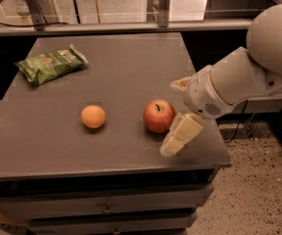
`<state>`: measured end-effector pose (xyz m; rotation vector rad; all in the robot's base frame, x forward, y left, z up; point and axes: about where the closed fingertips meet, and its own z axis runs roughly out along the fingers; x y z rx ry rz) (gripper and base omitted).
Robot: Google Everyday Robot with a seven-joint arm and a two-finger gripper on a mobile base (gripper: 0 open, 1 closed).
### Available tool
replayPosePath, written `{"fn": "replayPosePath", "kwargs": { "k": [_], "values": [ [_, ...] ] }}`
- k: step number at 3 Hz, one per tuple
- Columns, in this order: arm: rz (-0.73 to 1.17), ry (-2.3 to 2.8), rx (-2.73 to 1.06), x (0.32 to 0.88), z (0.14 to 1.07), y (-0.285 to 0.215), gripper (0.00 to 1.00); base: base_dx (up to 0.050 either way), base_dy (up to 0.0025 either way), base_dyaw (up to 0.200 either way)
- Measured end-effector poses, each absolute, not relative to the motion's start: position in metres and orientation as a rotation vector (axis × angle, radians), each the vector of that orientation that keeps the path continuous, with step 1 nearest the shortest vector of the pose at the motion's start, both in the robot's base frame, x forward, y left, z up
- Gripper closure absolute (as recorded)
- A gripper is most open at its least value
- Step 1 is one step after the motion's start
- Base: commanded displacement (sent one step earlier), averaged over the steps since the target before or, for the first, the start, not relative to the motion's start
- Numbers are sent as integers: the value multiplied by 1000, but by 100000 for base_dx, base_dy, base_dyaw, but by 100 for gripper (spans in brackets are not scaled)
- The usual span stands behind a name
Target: Pick apple
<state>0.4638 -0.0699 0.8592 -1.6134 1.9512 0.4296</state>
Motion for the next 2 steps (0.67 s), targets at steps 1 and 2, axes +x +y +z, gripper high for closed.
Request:
{"fn": "replayPosePath", "kwargs": {
  "k": [1, 2],
  "values": [
    [452, 1960, -1596, 470, 849, -60, 18, 0, 0, 0],
    [469, 1964, -1585, 473, 844, -52, 42, 0, 0, 0]
  ]
}}
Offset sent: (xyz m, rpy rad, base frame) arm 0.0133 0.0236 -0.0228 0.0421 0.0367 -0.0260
